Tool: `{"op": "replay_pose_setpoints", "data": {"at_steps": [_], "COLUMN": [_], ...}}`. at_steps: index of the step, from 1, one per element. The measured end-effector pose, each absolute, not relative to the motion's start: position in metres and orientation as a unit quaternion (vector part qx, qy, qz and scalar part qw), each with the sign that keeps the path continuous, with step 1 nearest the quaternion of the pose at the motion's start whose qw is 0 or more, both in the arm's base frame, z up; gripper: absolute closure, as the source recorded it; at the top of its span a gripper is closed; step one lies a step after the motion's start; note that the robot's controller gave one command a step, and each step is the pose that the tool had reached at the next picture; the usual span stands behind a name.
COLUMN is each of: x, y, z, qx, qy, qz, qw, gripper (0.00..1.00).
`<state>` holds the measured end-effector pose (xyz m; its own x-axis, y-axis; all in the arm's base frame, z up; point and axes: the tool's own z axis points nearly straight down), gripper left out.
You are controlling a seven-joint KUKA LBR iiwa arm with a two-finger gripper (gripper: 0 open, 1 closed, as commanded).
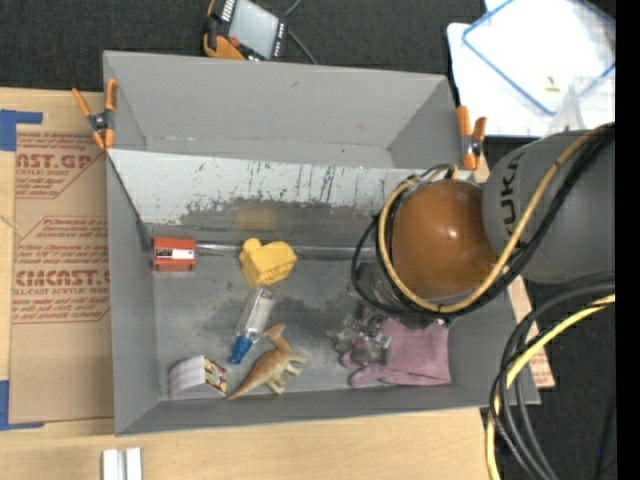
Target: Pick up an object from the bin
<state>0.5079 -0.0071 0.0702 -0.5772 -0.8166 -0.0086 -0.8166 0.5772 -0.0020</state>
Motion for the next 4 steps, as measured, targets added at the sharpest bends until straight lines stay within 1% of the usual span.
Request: {"op": "replay_pose_setpoints", "data": {"at_steps": [2, 3, 4], "x": [0.508, 0.506, 0.507], "y": [-0.007, -0.006, -0.006], "z": [0.071, 0.082, 0.097], "qx": [-0.459, -0.459, -0.459], "qy": [0.888, 0.888, 0.888], "qz": [0.001, 0.003, 0.002], "qw": [0.004, 0.002, 0.004], "gripper": [1.00, 1.00, 1.00]}}
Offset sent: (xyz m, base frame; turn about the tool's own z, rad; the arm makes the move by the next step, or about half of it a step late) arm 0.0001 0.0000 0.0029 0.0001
